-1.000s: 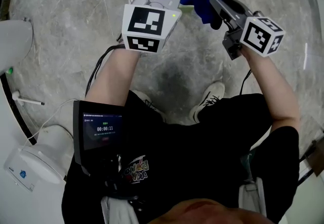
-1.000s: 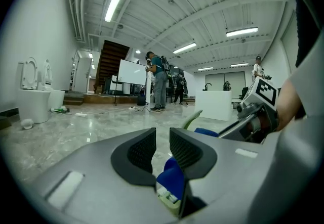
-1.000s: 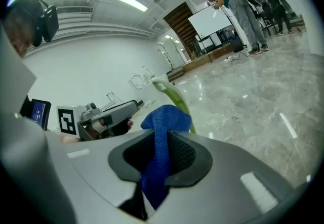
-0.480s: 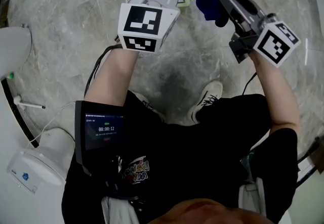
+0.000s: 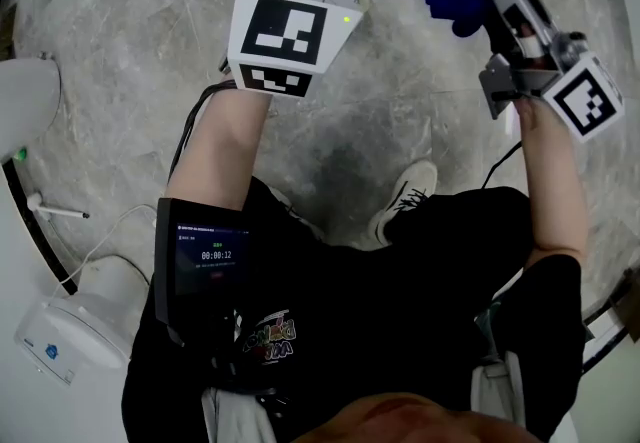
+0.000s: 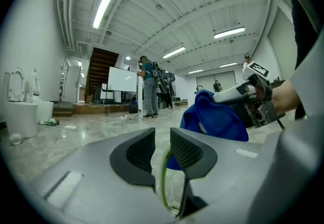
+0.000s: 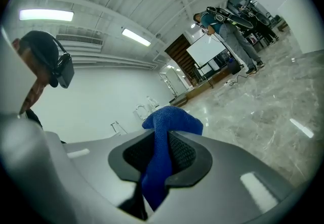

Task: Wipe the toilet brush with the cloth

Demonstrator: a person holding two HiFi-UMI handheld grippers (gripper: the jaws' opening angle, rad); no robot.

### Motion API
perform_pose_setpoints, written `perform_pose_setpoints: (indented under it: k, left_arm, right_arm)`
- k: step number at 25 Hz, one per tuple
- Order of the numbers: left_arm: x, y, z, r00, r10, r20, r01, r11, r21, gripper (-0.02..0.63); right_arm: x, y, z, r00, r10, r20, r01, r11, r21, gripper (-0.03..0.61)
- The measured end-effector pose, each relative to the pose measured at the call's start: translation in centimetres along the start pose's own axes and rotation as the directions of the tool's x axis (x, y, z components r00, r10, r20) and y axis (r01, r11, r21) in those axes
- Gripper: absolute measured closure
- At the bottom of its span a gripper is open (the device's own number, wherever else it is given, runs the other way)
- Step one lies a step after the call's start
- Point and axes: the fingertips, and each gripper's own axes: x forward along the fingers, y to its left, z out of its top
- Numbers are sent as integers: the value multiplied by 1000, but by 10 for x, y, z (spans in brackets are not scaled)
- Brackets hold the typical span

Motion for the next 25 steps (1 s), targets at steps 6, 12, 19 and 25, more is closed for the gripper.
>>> perform_pose_setpoints:
  k: [6,12,19,25]
  left_arm:
    - [17,-15,3,999,-34,-10,35,996,81,512]
    - [37,-10,3,999,-13,-48,17,997,74,551]
    - [38,-2,2,998,-16,-64,18,999,30,564]
    - [27,-5,-15,996,-16,-87,20,999,44,563]
  right_arm:
    - [-12,-17,10,999,-18,40,17,999,31,506]
    - [13,-28,2,1000,15,27,-17,997,73,506]
    - [73,-70,-51,997,30,-68,-14,973,230,506]
    - [125,-119,-149,955,18,-295,10,996,93,506]
